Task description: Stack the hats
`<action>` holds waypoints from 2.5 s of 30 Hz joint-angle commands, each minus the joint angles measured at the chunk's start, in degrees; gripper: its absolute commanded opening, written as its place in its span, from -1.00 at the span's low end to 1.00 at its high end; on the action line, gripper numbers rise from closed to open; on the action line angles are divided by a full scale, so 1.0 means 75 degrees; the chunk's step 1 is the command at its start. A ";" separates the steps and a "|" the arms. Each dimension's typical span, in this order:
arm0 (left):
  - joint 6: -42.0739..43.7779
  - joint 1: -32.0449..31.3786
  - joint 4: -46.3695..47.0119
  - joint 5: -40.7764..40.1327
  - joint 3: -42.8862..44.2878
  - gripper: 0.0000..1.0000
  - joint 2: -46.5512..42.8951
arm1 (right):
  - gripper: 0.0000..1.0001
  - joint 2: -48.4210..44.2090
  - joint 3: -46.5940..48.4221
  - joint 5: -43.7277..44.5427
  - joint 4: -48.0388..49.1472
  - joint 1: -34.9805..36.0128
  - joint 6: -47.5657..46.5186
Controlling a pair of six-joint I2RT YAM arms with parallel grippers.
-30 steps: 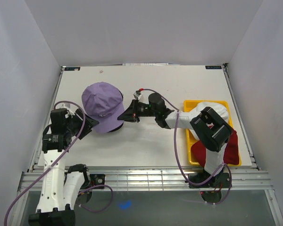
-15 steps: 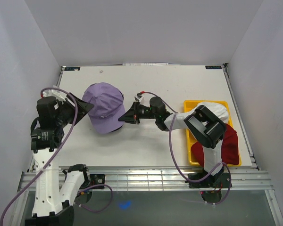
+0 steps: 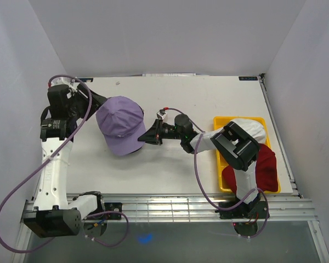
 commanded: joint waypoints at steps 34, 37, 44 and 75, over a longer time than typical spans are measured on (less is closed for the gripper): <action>0.1112 -0.3277 0.0175 -0.4724 0.1606 0.28 0.3777 | -0.84 0.0727 -0.0012 0.0033 -0.1343 -0.0325 -0.1070; 0.1042 -0.3265 0.0081 -0.4712 0.1607 0.27 0.3977 | -0.84 0.0727 -0.0035 0.0103 -0.1590 -0.0325 -0.1222; 0.0901 -0.3265 -0.0083 -0.4595 0.1665 0.27 0.4235 | -0.82 0.0774 -0.0082 0.0150 -0.1719 -0.0325 -0.1304; 0.0749 -0.3230 -0.0025 -0.4103 0.1197 0.36 0.4423 | -0.23 0.1008 0.1311 0.0572 -0.4671 -0.0290 -0.3097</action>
